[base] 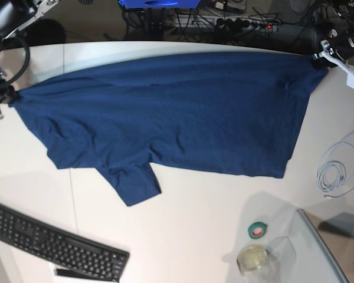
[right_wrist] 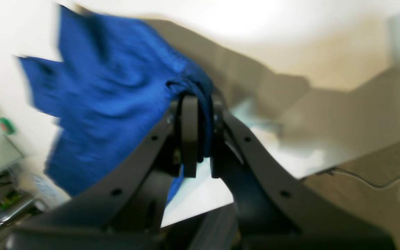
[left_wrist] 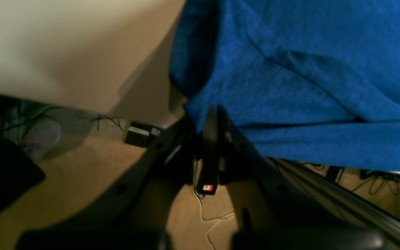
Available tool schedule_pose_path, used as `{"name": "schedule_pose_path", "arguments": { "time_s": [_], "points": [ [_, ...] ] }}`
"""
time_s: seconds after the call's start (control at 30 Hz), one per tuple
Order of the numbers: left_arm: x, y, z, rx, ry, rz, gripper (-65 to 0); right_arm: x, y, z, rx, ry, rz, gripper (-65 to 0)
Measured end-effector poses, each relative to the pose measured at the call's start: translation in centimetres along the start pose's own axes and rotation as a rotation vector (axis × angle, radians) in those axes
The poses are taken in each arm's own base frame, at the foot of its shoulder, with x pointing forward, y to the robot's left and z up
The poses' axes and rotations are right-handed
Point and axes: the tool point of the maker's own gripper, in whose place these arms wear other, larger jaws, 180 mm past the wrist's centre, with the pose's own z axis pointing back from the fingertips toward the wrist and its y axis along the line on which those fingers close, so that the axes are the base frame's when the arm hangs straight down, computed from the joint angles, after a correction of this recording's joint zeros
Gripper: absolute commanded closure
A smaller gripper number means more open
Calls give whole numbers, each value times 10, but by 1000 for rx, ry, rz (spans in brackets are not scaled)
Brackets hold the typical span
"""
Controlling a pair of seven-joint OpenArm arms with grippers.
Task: Layout the t-shirt on the table in an organized manner, then fold the t-shirt properly
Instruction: 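Pull the shirt corners apart with both grippers to flatten it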
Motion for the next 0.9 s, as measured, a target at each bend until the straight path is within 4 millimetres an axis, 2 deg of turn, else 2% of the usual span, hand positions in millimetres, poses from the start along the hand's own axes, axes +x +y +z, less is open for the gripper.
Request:
{"name": "schedule_pose_path", "arguments": {
  "time_s": [0.1, 0.3, 0.47, 0.6, 0.7, 0.9],
  "points": [
    [-9, -7, -6, -13, -12, 24, 0, -8, -9, -2, -10, -9, 22, -2],
    [-4, -7, -6, -15, -81, 38, 0, -23, -36, -2, -61, -35, 7, -2],
    [3, -6, -5, -14, -124, 39, 0, -29, -45, -13, -57, -25, -24, -2],
    [8, -11, -8, -21, -145, 27, 0, -41, -50, -24, -45, 10, 25, -2],
    [5, -19, -13, -42, -139, 5, 0, -43, -52, -26, -47, 14, 24, -2],
    [-6, -17, -12, -35, -127, 16, 0, -46, -59, -24, -57, 16, 22, -2]
  ]
}}
